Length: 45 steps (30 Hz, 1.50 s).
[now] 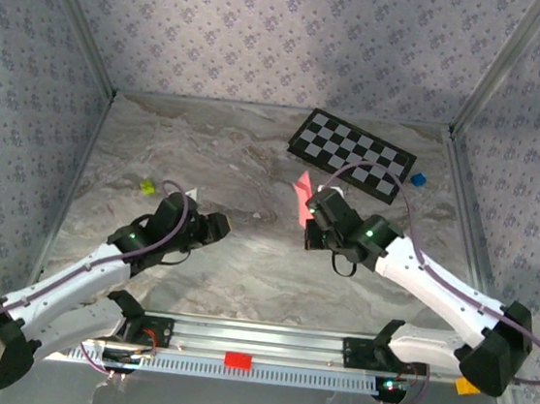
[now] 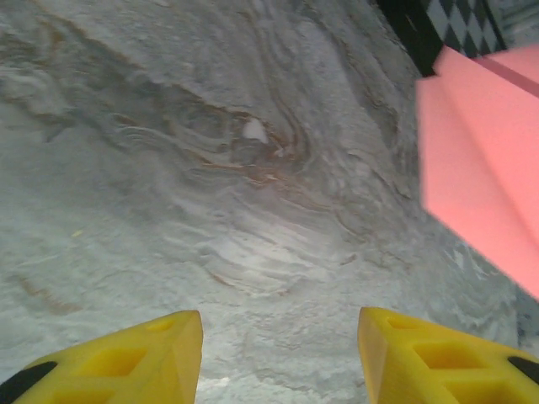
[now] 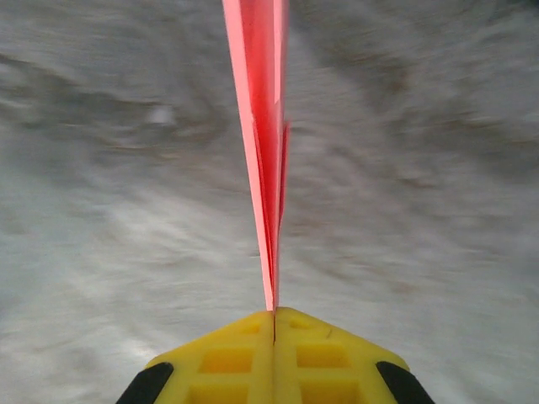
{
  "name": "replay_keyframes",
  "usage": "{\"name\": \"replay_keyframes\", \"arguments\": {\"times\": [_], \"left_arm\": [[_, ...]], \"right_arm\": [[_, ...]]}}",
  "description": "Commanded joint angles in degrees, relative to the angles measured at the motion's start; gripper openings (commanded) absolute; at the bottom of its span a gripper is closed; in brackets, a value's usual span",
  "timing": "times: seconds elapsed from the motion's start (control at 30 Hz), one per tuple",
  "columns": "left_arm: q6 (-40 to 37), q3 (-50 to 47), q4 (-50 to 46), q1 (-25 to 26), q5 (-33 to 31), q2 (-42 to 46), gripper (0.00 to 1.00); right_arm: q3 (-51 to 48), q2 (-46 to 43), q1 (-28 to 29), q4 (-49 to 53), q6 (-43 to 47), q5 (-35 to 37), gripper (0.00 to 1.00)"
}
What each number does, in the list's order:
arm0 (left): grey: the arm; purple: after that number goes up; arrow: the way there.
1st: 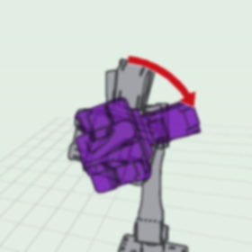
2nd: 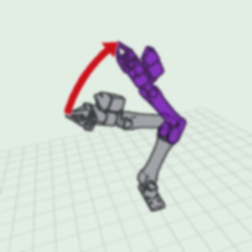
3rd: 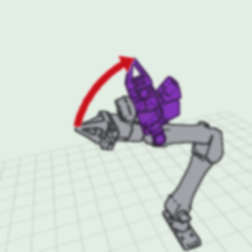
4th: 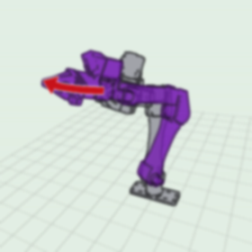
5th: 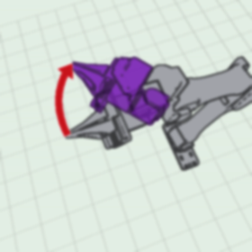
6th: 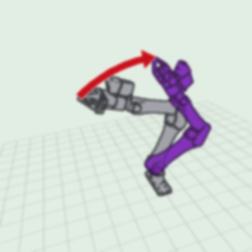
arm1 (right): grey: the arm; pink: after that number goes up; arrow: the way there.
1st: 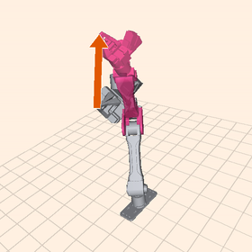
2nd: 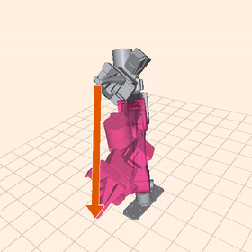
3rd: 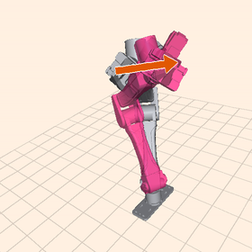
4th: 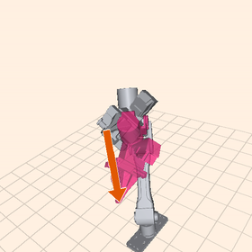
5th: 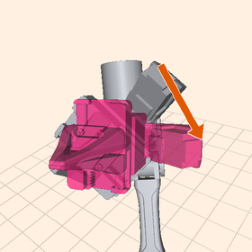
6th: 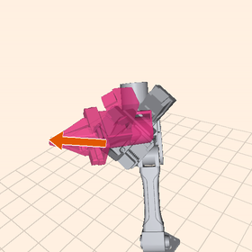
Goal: Fold a paper plane with a square sheet of paper (pick it up from the middle)
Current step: Turn over the paper at the center of the table, then fold the wing for the fifth time at the center of the table.
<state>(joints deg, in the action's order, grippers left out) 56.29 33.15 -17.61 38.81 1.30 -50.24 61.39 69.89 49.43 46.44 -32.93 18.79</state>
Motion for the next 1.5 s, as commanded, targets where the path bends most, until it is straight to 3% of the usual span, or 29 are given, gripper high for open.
{"name": "replay_keyframes", "arguments": {"times": [0.0,0.1,0.17,0.33,0.47,0.57,0.63,0.8,0.9,1.0,1.1,1.23,1.47], "left_arm": [[1.77,-0.41,-4.76,-0.81,-5.20,3.68,0.52],[2.73,-0.63,-7.21,-1.57,-7.40,6.46,0.54],[3.31,-0.73,-8.94,-2.21,-8.58,8.07,0.54],[5.72,-0.88,-14.31,-3.65,-12.19,12.82,0.54],[6.62,-1.67,-16.57,-4.72,-13.08,16.63,0.55],[6.70,-2.16,-17.53,-5.26,-13.01,18.82,0.56],[6.58,-2.54,-17.58,-5.64,-12.58,19.52,0.57],[6.14,-3.15,-15.43,-5.97,-10.06,18.33,0.57],[5.37,-3.53,-12.41,-6.08,-6.81,15.89,0.57],[4.55,-4.13,-7.90,-6.11,-2.46,11.80,0.50],[4.36,-4.37,-3.38,-6.07,1.42,6.91,0.42],[4.06,-3.89,1.44,-5.84,5.90,0.93,0.33],[4.21,-3.31,6.61,-5.32,11.09,-6.00,0.29]], "right_arm": [[5.87,7.45,4.61,22.56,0.75,27.11,0.00],[11.30,15.95,8.47,30.14,-5.66,32.57,0.00],[12.97,21.37,10.87,30.32,-5.46,32.00,0.00],[18.26,34.96,18.96,25.26,-3.55,25.19,0.00],[21.36,39.93,22.93,17.85,-0.05,16.93,0.01],[21.06,38.74,23.36,11.44,1.27,9.90,0.13],[18.82,35.39,22.63,6.11,1.92,4.93,0.28],[5.24,21.02,16.19,-11.02,0.59,-10.84,0.49],[-6.72,12.83,7.58,-22.38,-2.31,-22.06,0.45],[-17.08,9.02,-1.86,-36.10,-8.24,-35.40,0.26],[-21.61,9.85,-7.51,-42.78,-10.79,-42.77,0.13],[-22.19,14.21,-9.26,-46.30,-11.66,-47.02,0.08],[-20.43,23.77,-8.52,-49.76,-15.07,-48.35,0.05]]}}
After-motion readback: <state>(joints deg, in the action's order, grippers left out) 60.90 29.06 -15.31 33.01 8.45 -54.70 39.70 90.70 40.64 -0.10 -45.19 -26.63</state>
